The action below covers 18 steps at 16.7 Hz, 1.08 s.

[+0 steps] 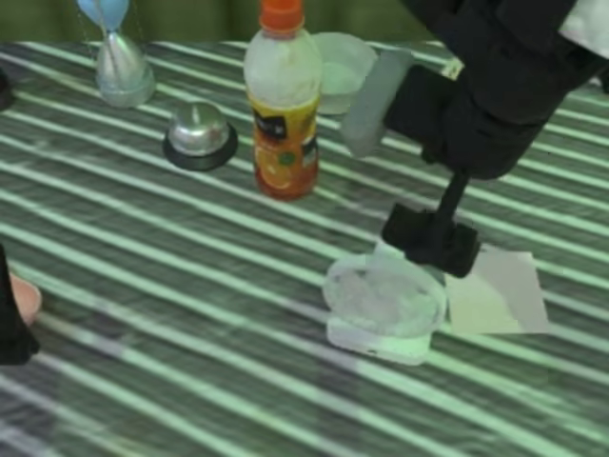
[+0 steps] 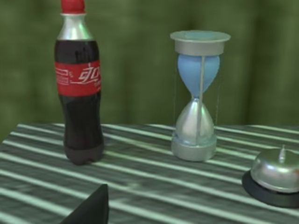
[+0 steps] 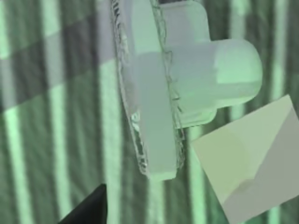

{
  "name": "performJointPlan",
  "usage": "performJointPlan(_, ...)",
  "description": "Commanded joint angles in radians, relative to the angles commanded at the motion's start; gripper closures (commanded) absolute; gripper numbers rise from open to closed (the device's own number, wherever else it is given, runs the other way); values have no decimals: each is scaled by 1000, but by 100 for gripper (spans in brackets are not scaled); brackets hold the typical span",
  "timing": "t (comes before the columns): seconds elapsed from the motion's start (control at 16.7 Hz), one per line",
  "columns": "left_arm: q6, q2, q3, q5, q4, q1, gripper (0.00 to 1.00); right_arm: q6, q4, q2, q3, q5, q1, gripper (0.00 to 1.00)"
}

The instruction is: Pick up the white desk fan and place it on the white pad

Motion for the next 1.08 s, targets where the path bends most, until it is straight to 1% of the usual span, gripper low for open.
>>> performJointPlan(0.24, 0, 0, 0, 0, 0, 0, 0, -52, -144, 198, 176, 1, 71, 0)
performJointPlan(0.42, 0, 0, 0, 0, 0, 0, 0, -63, -177, 239, 210, 1, 86, 0)
performJointPlan(0.78, 0, 0, 0, 0, 0, 0, 0, -64, -157, 236, 190, 1, 84, 0)
performJointPlan(1.08, 0, 0, 0, 0, 0, 0, 0, -62, -5, 232, 33, 1, 87, 0)
